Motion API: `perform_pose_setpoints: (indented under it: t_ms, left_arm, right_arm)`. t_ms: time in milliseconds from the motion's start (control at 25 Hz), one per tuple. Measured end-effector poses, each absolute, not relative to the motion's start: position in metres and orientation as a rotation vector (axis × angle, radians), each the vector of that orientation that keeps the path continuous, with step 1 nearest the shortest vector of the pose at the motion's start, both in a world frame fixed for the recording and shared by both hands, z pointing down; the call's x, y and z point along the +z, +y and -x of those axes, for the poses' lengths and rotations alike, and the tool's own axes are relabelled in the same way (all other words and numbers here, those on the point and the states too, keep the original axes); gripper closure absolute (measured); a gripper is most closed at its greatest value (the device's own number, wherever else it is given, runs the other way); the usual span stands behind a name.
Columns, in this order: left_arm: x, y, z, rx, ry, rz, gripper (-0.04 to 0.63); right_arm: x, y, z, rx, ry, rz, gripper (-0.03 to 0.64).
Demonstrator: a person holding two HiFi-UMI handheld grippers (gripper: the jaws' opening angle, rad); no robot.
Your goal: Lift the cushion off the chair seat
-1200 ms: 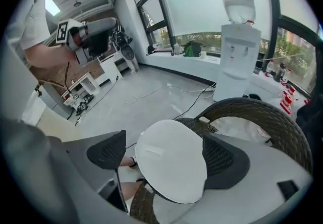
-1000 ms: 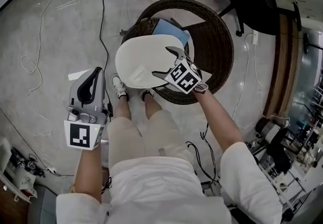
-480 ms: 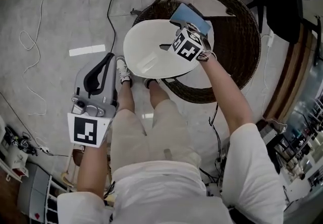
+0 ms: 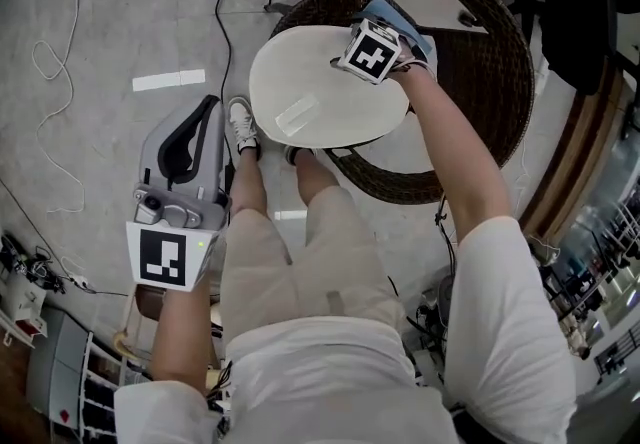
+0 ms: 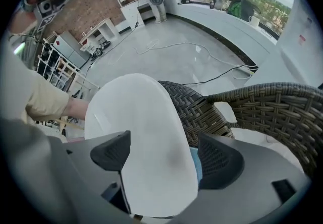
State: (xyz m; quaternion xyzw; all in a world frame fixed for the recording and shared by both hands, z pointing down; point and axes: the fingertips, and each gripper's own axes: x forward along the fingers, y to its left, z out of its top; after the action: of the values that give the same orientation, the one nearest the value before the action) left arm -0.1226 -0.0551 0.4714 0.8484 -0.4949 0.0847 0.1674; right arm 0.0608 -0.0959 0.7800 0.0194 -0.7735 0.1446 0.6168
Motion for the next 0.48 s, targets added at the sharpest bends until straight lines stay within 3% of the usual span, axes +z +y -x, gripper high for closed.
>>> perform_pose_setpoints:
  t_ms: [480]
  left_arm:
    - [0.487, -0.05, 0.147, 0.312, -1.444, -2.352, 0.577]
  right_arm:
    - [0.838, -0.103, -0.065, 0.428, -1.672, -0.083, 0.249]
